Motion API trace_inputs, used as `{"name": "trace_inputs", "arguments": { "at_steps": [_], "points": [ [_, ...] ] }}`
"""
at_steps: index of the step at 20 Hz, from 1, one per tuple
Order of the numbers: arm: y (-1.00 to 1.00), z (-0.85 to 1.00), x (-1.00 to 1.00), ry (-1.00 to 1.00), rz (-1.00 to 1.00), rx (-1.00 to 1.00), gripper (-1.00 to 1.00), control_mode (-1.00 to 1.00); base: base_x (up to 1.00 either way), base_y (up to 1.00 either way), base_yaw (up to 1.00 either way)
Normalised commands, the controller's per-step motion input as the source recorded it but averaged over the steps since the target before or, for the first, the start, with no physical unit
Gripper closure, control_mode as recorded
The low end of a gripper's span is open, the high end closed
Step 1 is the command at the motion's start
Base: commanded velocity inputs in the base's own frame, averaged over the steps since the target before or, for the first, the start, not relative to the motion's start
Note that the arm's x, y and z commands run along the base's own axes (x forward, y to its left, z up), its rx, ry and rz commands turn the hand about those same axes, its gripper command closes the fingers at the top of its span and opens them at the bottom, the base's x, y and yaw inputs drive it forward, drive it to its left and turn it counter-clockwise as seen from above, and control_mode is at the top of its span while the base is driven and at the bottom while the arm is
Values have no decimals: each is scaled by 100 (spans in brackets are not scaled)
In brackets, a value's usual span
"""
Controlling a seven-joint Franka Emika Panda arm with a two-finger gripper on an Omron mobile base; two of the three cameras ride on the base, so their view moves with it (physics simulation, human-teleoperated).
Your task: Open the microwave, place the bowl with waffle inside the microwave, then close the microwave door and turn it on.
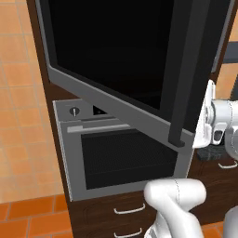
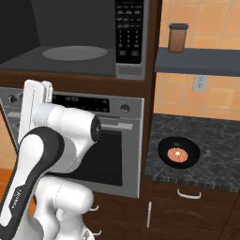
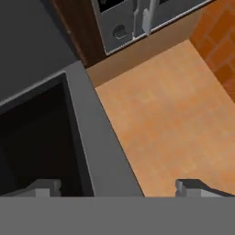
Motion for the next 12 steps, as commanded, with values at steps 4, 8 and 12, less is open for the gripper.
{"name": "trace_inputs", "arguments": {
  "at_steps": [4,8,12],
  "points": [
    [68,-1,43,15,68,7,-100,-100,0,0,0],
    [60,0,26,7,69,11,-100,-100,0,0,0],
    [96,-18,0,0,47,1,-100,-100,0,0,0]
  ]
}}
